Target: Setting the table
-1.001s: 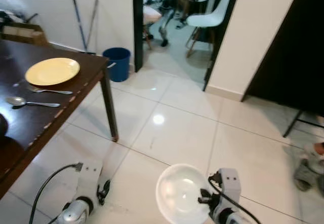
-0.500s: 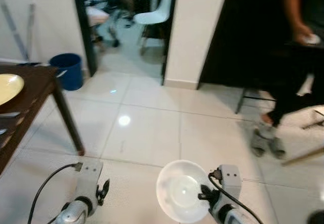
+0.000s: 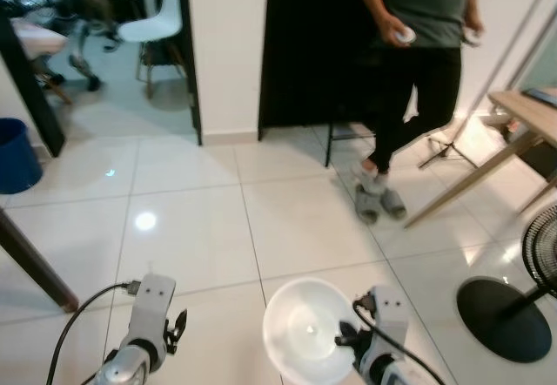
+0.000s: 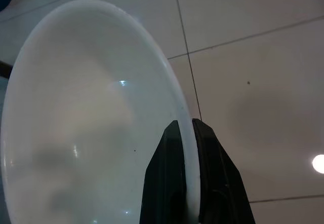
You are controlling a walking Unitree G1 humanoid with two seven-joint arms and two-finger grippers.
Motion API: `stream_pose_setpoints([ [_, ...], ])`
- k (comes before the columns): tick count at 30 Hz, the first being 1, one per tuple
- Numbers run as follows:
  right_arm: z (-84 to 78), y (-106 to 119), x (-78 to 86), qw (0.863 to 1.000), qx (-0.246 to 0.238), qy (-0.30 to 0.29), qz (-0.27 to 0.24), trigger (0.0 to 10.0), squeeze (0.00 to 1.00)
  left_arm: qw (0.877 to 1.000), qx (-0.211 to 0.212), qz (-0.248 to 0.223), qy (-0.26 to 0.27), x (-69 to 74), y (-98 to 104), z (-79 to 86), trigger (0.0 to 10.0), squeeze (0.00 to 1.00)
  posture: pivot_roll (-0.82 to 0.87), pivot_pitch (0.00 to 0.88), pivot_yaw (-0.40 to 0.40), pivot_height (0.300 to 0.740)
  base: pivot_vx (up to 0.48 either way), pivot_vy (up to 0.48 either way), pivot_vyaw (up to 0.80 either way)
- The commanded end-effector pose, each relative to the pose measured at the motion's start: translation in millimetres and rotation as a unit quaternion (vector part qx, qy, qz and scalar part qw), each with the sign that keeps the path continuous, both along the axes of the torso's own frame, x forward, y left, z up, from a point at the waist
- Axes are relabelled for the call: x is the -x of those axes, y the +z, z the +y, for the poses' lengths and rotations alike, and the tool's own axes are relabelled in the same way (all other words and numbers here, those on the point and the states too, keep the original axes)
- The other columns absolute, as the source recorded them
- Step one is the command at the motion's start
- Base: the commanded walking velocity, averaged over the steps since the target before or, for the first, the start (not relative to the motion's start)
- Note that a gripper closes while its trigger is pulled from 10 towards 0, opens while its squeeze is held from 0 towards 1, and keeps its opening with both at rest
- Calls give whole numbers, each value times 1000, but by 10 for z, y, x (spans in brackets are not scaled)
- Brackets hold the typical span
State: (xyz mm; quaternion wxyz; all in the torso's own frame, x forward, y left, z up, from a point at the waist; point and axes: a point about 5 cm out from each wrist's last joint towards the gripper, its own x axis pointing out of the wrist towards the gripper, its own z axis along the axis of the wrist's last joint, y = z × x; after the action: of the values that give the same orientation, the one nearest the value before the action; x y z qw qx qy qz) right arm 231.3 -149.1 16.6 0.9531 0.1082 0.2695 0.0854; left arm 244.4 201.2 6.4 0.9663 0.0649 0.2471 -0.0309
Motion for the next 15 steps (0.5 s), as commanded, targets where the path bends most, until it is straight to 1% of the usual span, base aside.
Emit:
stream_pose_setpoints([
  [1,-51,-26,26,1000,3,-9,5,10000,0,1000,2,11,-2,34,-48,-16,10000,0,-47,0,59,740,0,0,-800],
  [15,-46,-23,17,1000,4,-6,4,10000,0,1000,1,11,-5,38,-53,-21,10000,0,-48,0,57,740,0,0,-800],
])
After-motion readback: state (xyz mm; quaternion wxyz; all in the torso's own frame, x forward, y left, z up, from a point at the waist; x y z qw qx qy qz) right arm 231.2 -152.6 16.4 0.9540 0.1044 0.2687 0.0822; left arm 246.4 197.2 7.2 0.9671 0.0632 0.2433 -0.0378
